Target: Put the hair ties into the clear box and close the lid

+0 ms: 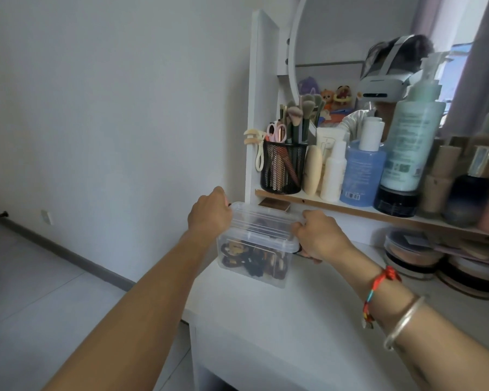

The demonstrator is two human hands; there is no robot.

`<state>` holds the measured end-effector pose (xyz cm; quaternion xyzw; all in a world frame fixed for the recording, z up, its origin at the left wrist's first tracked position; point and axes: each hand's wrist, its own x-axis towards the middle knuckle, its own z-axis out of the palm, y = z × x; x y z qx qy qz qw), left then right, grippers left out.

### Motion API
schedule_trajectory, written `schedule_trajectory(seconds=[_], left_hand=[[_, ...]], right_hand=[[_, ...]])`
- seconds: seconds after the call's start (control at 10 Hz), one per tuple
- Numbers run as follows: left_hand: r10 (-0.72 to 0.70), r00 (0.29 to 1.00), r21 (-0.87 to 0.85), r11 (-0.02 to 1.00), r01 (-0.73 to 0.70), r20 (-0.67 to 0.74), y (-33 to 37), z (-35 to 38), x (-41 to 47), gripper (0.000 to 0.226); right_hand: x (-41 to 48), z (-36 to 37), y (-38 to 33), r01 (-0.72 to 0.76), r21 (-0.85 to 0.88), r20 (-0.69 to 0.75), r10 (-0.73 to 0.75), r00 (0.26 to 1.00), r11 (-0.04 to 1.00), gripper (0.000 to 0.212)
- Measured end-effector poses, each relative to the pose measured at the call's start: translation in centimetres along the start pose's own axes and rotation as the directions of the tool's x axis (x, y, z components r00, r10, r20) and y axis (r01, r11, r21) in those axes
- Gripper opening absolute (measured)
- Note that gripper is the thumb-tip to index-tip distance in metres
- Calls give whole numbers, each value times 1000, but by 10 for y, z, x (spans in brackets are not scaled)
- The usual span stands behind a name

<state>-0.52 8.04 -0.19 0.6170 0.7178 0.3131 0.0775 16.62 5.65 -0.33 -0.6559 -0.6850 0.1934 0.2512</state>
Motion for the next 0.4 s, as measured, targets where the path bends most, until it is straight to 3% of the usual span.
schedule_trajectory(seconds=[0.3, 0.4], left_hand=[[-54, 990, -61, 997, 46, -133, -8, 15, 23, 35], [45, 943, 32, 999, -37, -330, -7, 16, 19, 43]], right_hand=[[27, 10, 2, -13, 100, -43, 17, 999, 995, 23], [24, 11, 6, -3, 110, -30, 7, 1000, 994, 23]])
